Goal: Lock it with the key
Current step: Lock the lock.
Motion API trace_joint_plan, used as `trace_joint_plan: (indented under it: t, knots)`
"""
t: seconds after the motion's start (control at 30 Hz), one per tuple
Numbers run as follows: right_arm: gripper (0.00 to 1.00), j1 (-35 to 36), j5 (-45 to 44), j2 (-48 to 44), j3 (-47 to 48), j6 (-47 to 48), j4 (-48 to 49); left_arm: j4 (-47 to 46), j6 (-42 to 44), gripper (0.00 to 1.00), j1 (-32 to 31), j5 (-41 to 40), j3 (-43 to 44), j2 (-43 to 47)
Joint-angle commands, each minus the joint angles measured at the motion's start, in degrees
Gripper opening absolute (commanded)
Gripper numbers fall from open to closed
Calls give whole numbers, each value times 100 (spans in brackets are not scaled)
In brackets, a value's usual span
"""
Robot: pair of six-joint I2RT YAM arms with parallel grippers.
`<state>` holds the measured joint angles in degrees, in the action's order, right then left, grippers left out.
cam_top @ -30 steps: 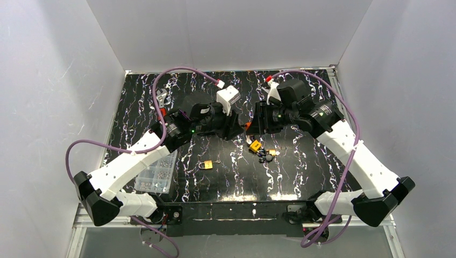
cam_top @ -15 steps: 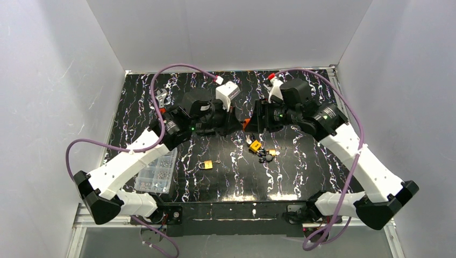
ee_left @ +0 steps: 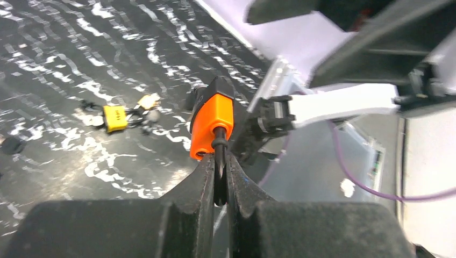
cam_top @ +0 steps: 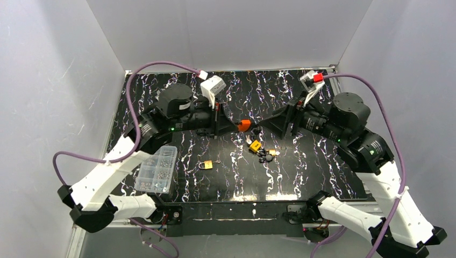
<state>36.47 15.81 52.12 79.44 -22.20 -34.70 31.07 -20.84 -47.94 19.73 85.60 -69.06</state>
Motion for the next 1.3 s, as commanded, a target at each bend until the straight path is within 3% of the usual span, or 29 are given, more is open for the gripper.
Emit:
trace_joint_plan:
  t: [0.0, 0.17, 0.33, 0.67, 1.03, 1.27]
  knots:
    - [80, -135, 948, -250, -164, 506, 1084, -335, -489, 0, 4, 1200, 413, 447]
    - [80, -191, 2089, 27, 229, 373, 1489, -671, -892, 0, 2, 1674, 504, 602]
    - [81, -195, 3083, 235, 394, -202, 2083, -806, -1071, 0, 11, 1662, 571, 671]
    - [80, -193, 3468, 317, 127, -940, 2818, -1185, -1369, 0, 11, 1593, 649, 696]
    - [49, -184, 3405, 368, 101, -977, 2868, -1261, -1560, 0, 107, 1457, 672, 662]
    - [47, -150, 3446, 402, 46, -993, 2890, -1516, -1789, 0, 253, 1470, 508, 706]
